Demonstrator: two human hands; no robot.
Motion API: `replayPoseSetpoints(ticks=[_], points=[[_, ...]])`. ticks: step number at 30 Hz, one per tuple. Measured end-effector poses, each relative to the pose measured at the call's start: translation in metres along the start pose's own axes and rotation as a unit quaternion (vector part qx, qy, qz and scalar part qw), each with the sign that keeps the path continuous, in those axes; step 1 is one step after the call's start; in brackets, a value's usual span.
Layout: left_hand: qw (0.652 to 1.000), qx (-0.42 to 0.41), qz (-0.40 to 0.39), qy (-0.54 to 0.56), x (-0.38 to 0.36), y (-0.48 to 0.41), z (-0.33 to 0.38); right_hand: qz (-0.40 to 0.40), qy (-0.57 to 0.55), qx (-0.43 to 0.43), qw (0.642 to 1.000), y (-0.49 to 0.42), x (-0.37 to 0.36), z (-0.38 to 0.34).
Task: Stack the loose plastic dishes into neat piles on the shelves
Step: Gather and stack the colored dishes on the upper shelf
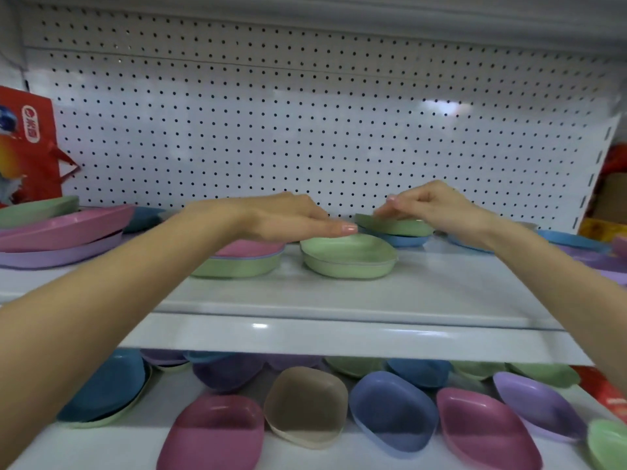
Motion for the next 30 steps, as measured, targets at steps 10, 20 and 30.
replayPoseSetpoints(ticks=[10, 20, 30], points=[[0.996, 0.002, -0.089, 0.004, -0.047, -0.044, 0.021, -0.006, 0.156, -0.109, 0.982, -0.031, 0.050, 0.077], [0.999, 0.028, -0.045, -0.007, -0.044, -0.046, 0.021, -0.029, 0.176, -0.058, 0.982, -0.034, 0.050, 0.073], [0.947, -0.026, 0.253, 0.194, 0.023, -0.025, 0.005, -0.019, 0.111, 0.045, 0.993, -0.012, 0.036, -0.011]])
Point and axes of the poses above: each hand's wrist, its own y-axis away from the middle knuckle, its own x-axis out of the back of the hand, z = x × y, the point moved 7 cm from there along -y, towards the middle knuckle, and after that the axes turned 5 degrees about -y, right-handed, at the moved point
